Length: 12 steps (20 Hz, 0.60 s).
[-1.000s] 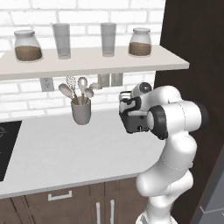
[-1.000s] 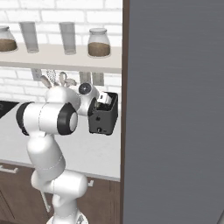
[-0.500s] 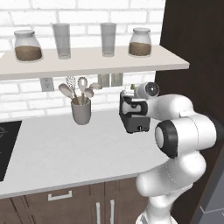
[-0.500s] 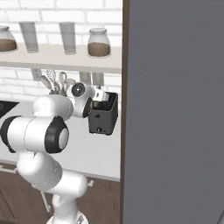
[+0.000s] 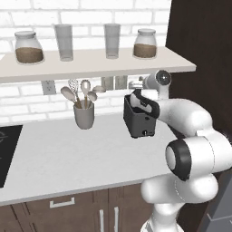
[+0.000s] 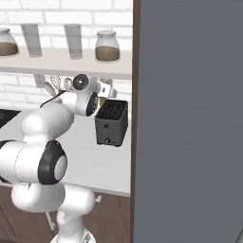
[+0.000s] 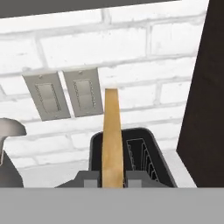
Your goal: Start the toaster. Once the lever pops up, take the bread to the plate on the dining counter.
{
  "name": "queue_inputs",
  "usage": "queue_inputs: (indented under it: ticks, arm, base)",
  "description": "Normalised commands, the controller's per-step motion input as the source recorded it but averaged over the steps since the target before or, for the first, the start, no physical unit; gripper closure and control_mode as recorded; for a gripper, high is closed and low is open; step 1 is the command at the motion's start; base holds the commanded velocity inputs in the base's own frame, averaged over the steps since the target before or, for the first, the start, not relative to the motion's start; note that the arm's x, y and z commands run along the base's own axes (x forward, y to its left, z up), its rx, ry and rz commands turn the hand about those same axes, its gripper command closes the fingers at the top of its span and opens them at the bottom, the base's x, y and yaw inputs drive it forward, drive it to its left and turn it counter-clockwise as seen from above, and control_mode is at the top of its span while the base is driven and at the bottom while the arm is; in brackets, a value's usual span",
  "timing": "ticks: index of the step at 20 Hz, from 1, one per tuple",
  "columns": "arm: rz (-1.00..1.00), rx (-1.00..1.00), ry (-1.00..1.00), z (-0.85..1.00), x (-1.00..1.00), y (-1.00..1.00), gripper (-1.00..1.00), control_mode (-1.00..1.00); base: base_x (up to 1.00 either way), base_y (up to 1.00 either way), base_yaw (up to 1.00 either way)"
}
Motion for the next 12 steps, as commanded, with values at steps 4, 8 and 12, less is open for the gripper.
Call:
queue_inputs:
  ticks: [4,8,12]
  arm:
    - [0.0,0.03,0.35,0.08,-0.61,0.0,1.0,-1.0]
    - [0.0,0.01,0.33,0.0,-0.86,0.05,1.0,-1.0]
    - [0.0,0.0,0.2,0.0,-1.0,0.03,1.0,-1.0]
  base:
    - [0.0,0.0,0.0]
    - [0.0,0.0,0.0]
    - [0.0,0.0,0.0]
